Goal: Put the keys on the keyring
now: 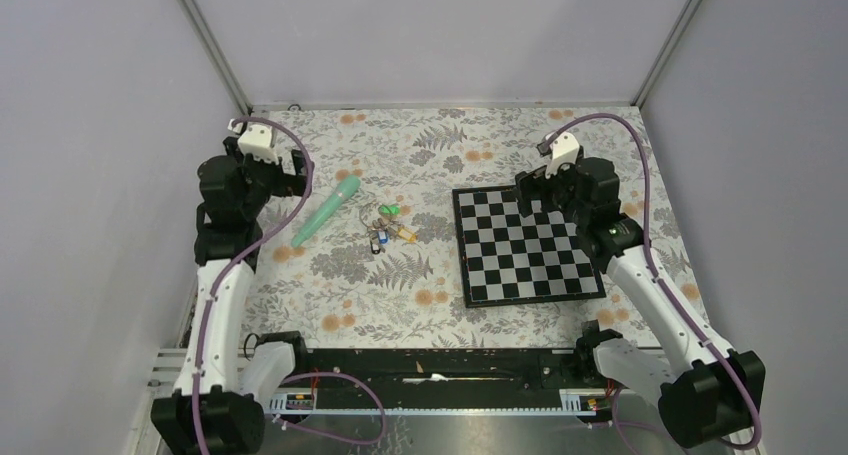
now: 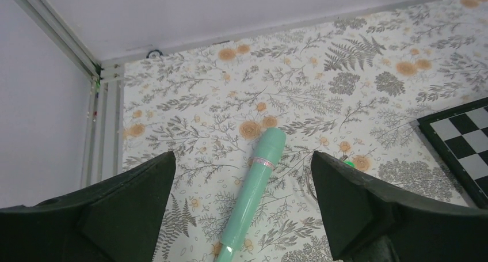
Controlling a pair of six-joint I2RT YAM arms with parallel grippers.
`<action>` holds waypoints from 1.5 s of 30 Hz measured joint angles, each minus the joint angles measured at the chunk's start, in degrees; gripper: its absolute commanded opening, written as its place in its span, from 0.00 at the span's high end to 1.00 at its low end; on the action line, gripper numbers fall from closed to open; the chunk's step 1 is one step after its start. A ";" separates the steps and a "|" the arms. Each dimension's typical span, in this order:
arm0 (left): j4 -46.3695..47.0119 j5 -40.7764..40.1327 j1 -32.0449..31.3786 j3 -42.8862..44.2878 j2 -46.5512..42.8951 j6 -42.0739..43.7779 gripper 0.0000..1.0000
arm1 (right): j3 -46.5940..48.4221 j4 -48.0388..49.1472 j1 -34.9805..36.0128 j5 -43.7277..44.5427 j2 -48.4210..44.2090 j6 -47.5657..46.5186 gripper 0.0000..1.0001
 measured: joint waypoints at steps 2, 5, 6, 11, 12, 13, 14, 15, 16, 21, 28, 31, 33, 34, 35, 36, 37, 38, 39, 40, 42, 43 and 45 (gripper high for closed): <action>-0.66 0.02 0.02 -0.22 -3.28 0.02 0.01 | -0.11 0.59 0.00 0.44 -0.55 0.33 0.00; -1.01 0.42 0.00 -1.20 -9.09 0.26 0.01 | -0.59 0.26 -0.04 0.04 -2.03 0.74 0.00; -1.05 0.66 0.00 -1.57 -11.04 0.39 0.01 | -0.61 -0.09 -0.04 -0.48 -2.51 0.76 0.00; -0.52 1.79 0.00 -2.12 -17.77 0.42 0.01 | -0.66 -0.57 -0.04 -3.21 -6.34 1.49 0.00; -0.46 1.92 0.00 -2.10 -18.21 0.04 0.01 | -0.70 -0.57 -0.04 -3.61 -6.93 1.64 0.00; -0.48 1.95 0.00 -2.10 -18.25 -0.44 0.01 | -0.83 -0.55 -0.04 -3.87 -7.61 1.75 0.00; -0.59 1.92 0.02 -2.10 -18.10 -1.01 0.01 | -0.98 -0.52 -0.04 -4.02 -8.11 1.81 0.00; -0.94 1.92 0.02 -2.10 -17.68 -1.79 0.01 | -1.16 -0.55 -0.04 -4.07 -8.50 1.86 0.00; -1.25 1.92 0.07 -2.08 -17.14 -2.51 0.01 | -1.31 -0.55 -0.04 -4.07 -8.72 1.90 0.00; -1.42 1.92 0.11 -1.75 -13.46 -6.25 0.01 | -1.57 -0.85 -0.35 -4.09 -8.55 2.51 0.00; -1.86 2.08 0.33 -1.97 -11.85 -8.83 0.01 | -1.57 -1.88 -1.51 -4.24 -8.41 3.15 0.00; -2.23 2.25 0.37 -2.05 -12.26 -9.27 0.01 | -1.57 -2.54 -1.97 -4.57 -8.41 3.15 0.01; -2.21 2.69 0.42 -2.34 -12.48 -9.53 0.01 | -1.57 -2.56 -2.10 -4.81 -8.41 3.17 0.00; -2.32 2.93 0.46 -2.49 -12.52 -9.68 0.01 | -1.57 -2.56 -2.21 -5.20 -8.41 3.19 0.01; -2.32 3.19 0.48 -2.73 -12.52 -9.84 0.01 | -1.57 -2.56 -2.25 -5.49 -8.41 3.19 0.00; -2.49 3.34 0.50 -2.86 -12.52 -9.94 0.01 | -1.57 -2.56 -2.34 -5.66 -8.41 3.21 0.00; -2.67 3.52 0.55 -3.02 -12.52 -10.10 0.01 | -1.57 -2.56 -2.43 -5.73 -8.41 3.23 0.00; -3.02 3.69 0.59 -3.04 -12.52 -10.21 0.01 | -1.57 -2.56 -2.58 -5.84 -8.41 3.32 0.00; -3.10 3.80 0.66 -3.04 -12.52 -10.38 0.01 | -1.57 -2.58 -2.71 -5.95 -8.41 3.34 0.01; -3.13 3.89 0.74 -3.04 -12.55 -10.51 0.01 | -1.57 -2.58 -2.84 -6.08 -8.41 3.34 0.01; -3.13 3.98 0.87 -3.06 -12.61 -10.67 0.01 | -1.57 -2.56 -2.91 -6.21 -8.41 3.37 0.00; -3.13 4.04 0.92 -3.10 -12.66 -10.75 0.01 | -1.57 -2.58 -2.93 -6.60 -8.41 3.34 0.00; -3.08 4.11 0.98 -3.30 -12.90 -10.82 0.01 | -1.60 -2.56 -2.93 -6.84 -8.41 3.34 0.01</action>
